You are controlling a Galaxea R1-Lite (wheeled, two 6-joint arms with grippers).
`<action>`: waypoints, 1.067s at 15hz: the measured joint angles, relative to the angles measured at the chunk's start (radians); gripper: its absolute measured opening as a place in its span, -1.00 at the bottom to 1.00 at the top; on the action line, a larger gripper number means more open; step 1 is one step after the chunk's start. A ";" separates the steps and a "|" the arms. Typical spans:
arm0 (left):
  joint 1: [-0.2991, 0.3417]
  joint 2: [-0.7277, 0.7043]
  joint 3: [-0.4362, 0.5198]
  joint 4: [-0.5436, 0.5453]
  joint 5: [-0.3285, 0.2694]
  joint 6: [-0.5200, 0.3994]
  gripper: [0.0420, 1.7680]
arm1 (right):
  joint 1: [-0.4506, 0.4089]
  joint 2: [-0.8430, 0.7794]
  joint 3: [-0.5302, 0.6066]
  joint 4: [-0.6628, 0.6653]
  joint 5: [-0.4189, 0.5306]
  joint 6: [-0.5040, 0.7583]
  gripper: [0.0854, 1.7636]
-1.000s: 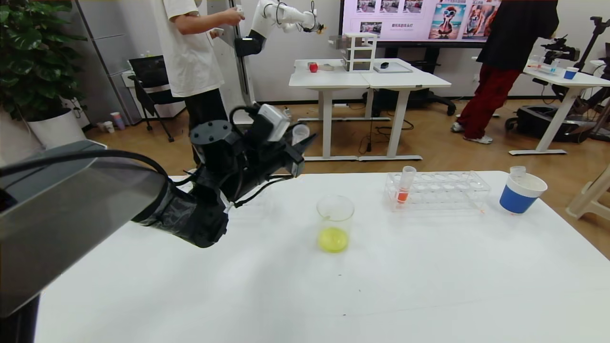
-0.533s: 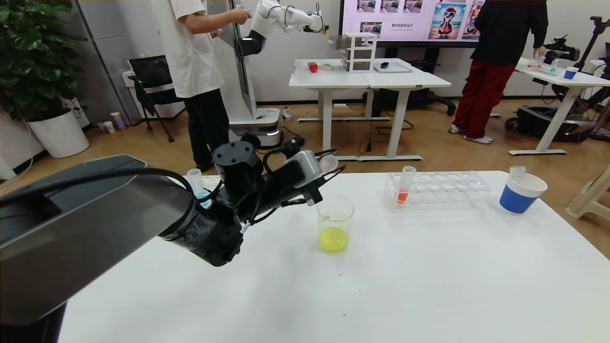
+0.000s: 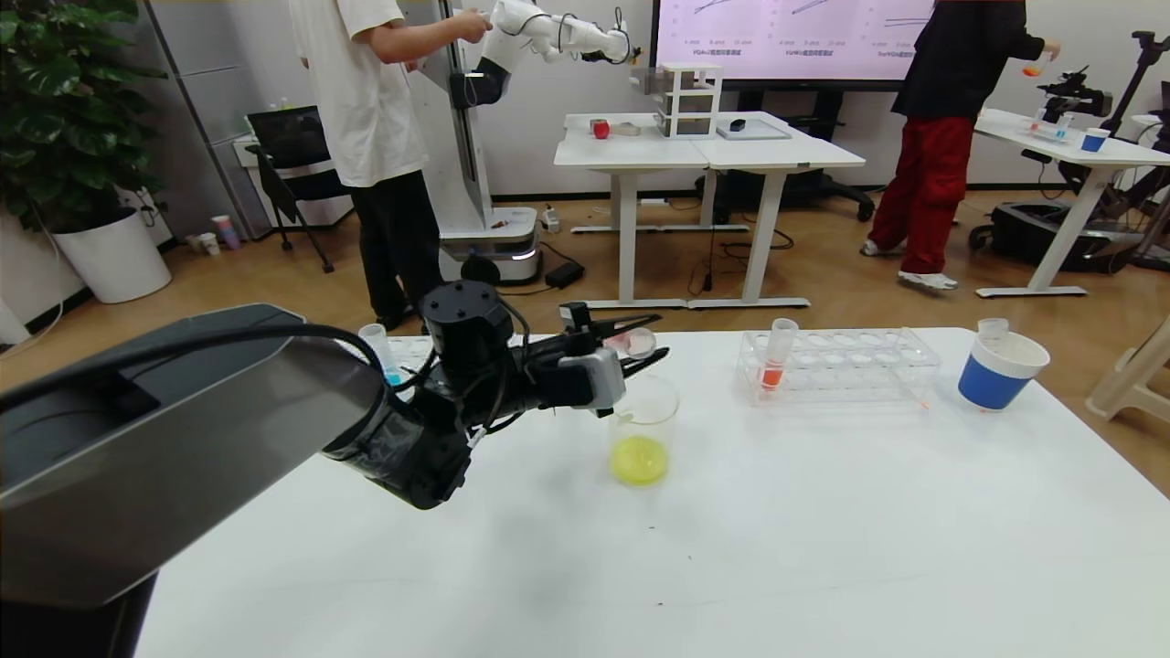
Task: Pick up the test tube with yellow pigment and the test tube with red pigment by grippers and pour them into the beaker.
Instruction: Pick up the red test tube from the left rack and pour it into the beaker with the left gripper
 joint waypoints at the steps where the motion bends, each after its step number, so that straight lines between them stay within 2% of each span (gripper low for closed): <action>1: 0.005 0.004 -0.015 0.014 -0.014 0.036 -0.44 | 0.000 0.000 0.000 0.000 0.000 0.000 0.97; 7: 0.018 0.025 -0.090 0.057 -0.037 0.210 -0.44 | 0.000 0.000 0.000 0.000 0.000 0.000 0.97; 16: 0.022 0.044 -0.071 0.083 -0.042 0.415 -0.44 | 0.000 0.000 0.000 0.000 0.000 0.000 0.97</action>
